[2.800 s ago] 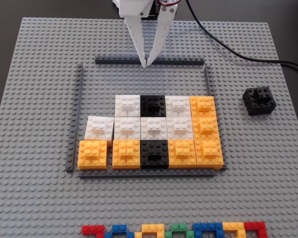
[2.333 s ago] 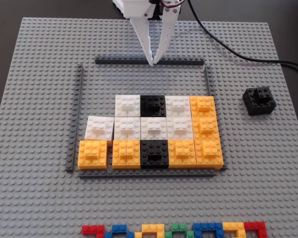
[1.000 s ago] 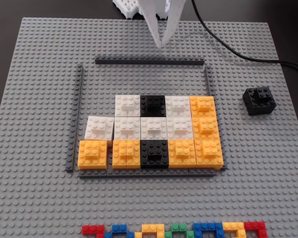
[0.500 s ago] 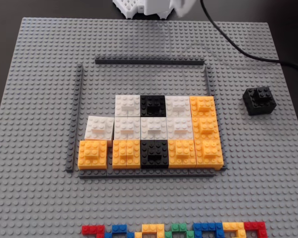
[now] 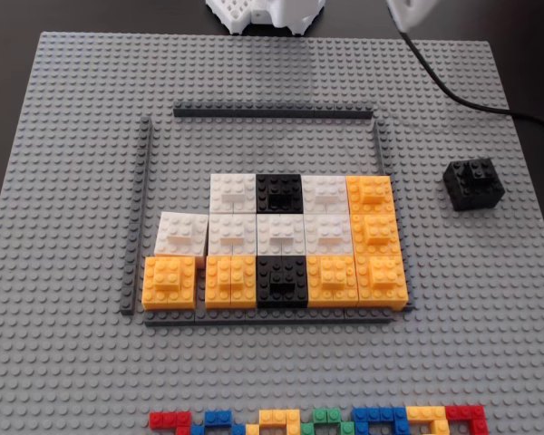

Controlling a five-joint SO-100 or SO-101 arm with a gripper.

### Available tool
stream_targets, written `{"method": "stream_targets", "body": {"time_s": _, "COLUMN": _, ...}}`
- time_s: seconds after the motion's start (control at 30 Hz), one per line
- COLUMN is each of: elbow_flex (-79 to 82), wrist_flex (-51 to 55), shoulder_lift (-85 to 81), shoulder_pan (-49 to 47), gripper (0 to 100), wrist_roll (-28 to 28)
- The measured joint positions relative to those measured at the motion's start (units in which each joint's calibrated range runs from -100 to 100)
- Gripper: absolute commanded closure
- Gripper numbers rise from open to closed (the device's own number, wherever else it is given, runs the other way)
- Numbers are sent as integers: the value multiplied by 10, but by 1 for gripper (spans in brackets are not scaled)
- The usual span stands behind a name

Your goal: Grab the cube and place it into the grid

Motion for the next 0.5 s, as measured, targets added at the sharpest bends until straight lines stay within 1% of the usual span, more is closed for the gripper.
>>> {"method": "stream_targets", "body": {"time_s": 0.2, "elbow_flex": -76, "wrist_flex": 0, "shoulder_lift": 115, "shoulder_pan": -15, "gripper": 98, "wrist_roll": -7}}
{"method": "stream_targets", "body": {"time_s": 0.5, "elbow_flex": -232, "wrist_flex": 6, "shoulder_lift": 295, "shoulder_pan": -31, "gripper": 97, "wrist_roll": -18}}
